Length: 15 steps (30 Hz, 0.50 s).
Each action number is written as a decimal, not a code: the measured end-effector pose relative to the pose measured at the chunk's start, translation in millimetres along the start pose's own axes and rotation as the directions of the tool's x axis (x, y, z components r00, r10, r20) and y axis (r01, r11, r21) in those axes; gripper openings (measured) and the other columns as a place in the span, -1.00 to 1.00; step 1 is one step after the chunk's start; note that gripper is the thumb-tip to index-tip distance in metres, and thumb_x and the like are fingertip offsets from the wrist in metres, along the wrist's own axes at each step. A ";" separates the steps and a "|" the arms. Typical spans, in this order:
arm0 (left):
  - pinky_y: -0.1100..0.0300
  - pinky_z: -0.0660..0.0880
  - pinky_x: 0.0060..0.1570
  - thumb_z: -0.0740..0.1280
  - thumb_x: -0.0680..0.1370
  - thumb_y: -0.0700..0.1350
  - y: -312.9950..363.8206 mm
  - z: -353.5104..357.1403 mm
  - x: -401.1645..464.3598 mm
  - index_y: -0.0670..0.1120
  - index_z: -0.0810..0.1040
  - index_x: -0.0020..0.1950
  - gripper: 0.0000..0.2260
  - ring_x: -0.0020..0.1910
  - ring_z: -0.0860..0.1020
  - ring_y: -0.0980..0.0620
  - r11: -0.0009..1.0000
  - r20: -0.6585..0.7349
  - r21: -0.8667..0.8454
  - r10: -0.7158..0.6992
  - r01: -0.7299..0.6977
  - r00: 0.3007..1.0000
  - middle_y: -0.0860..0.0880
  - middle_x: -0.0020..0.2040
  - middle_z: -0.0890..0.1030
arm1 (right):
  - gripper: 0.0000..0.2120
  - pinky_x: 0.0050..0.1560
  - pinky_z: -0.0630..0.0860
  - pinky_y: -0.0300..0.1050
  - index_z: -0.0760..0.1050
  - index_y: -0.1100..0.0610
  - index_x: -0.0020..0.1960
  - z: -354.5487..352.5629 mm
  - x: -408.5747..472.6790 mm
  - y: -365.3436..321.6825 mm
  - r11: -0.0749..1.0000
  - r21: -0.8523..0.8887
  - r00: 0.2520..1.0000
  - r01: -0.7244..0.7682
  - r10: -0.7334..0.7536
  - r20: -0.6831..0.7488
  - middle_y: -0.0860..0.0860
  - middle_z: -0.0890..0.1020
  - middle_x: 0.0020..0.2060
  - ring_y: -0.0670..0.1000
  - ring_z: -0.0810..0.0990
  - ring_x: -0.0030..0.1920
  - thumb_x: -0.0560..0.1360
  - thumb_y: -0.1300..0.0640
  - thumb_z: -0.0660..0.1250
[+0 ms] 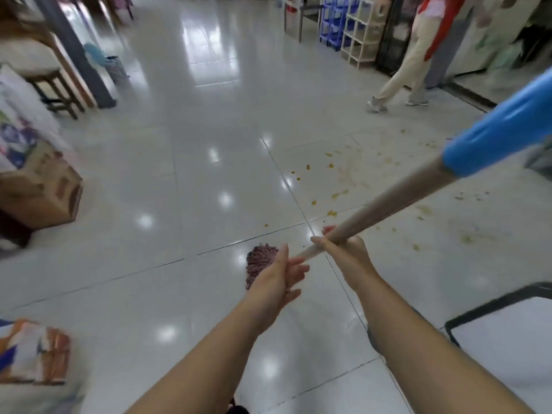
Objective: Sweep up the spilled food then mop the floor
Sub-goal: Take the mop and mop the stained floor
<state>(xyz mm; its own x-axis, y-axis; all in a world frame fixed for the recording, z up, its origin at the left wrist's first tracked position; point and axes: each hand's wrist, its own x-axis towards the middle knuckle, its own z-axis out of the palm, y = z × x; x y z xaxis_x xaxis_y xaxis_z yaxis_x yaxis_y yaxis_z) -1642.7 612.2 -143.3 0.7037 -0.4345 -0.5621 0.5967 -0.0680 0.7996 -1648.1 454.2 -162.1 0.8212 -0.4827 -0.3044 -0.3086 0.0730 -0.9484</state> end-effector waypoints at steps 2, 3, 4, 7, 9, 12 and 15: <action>0.13 0.45 0.11 0.04 0.55 0.26 -3.9 4.8 -14.0 -0.04 0.49 0.25 -0.49 0.23 0.49 0.00 0.995 -0.039 -0.098 0.023 -0.027 0.999 -0.08 0.17 0.58 | -0.72 -0.18 0.45 -0.34 0.45 0.12 0.01 2.0 -8.6 -1.7 0.998 0.006 0.989 0.064 -0.065 0.134 -0.09 0.54 -0.18 -0.16 0.53 -0.14 0.37 0.20 0.48; 0.11 0.44 0.13 0.04 0.54 0.27 -2.5 7.0 -21.9 -0.02 0.45 0.31 -0.48 0.26 0.47 -0.04 0.987 -0.057 -0.154 0.028 -0.037 0.998 -0.10 0.21 0.56 | -0.75 -0.17 0.48 -0.32 0.44 0.07 -0.05 5.0 -14.1 -3.1 0.998 0.010 0.978 0.068 -0.069 0.196 -0.10 0.54 -0.20 -0.17 0.52 -0.17 0.38 0.23 0.47; 0.08 0.43 0.16 0.04 0.54 0.28 0.3 8.8 -30.0 0.01 0.41 0.35 -0.47 0.29 0.45 -0.09 0.976 -0.069 -0.215 0.030 -0.044 0.997 -0.14 0.25 0.53 | -0.76 -0.16 0.50 -0.30 0.44 0.03 -0.09 8.4 -19.1 -3.7 0.998 0.019 0.964 0.062 -0.065 0.258 -0.11 0.54 -0.21 -0.17 0.53 -0.18 0.39 0.27 0.44; -0.02 0.38 0.30 0.00 0.54 0.32 6.7 9.1 -59.4 0.08 0.39 0.36 -0.48 0.29 0.45 -0.20 0.944 -0.072 -0.328 0.013 -0.036 0.997 -0.27 0.28 0.48 | -0.74 -0.21 0.51 -0.29 0.49 0.10 0.00 20.7 -35.7 4.8 0.992 0.126 0.882 -0.020 -0.042 0.469 0.05 0.58 -0.15 -0.04 0.56 -0.17 0.48 0.43 0.26; 0.05 0.47 0.17 0.03 0.55 0.32 5.5 5.8 -81.9 0.10 0.55 0.17 -0.53 0.15 0.55 -0.15 0.945 -0.039 -0.327 0.016 -0.027 0.999 -0.20 0.17 0.57 | -0.64 -0.19 0.49 -0.21 0.48 0.19 0.17 26.3 -45.1 15.4 0.972 0.183 0.827 -0.145 0.018 0.561 0.14 0.56 0.02 0.07 0.56 -0.02 0.49 0.50 0.16; 0.17 0.52 -0.19 0.35 0.37 0.27 -6.3 -0.2 -122.3 0.08 0.64 -0.20 -0.71 -0.12 0.51 -0.04 0.969 -0.019 -0.246 0.022 -0.026 1.000 -0.09 -0.10 0.55 | -0.62 0.06 0.49 -0.11 0.46 0.17 0.19 37.6 -65.6 30.4 0.904 0.247 0.784 -0.348 0.136 0.606 0.18 0.48 0.21 0.13 0.46 0.25 0.49 0.50 0.16; 0.13 0.54 -0.16 0.11 0.43 0.37 -35.3 -15.4 -154.6 0.06 0.71 -0.25 -0.49 -0.17 0.58 -0.07 0.960 -0.013 -0.277 -0.038 0.032 0.999 -0.10 -0.19 0.66 | -0.62 0.33 0.35 -0.06 0.37 0.29 0.32 57.8 -99.4 49.9 0.906 0.181 0.798 -0.383 0.226 0.558 0.23 0.51 0.17 0.15 0.46 0.26 0.51 0.38 0.25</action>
<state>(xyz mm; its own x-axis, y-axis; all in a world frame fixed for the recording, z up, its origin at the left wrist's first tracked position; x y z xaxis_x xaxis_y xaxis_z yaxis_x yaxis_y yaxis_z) -1766.6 695.6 -87.9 0.6859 -0.4197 -0.5945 0.7027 0.1698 0.6909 -1717.3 556.2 -184.3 0.8539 0.1184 -0.5068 -0.5070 0.4091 -0.7586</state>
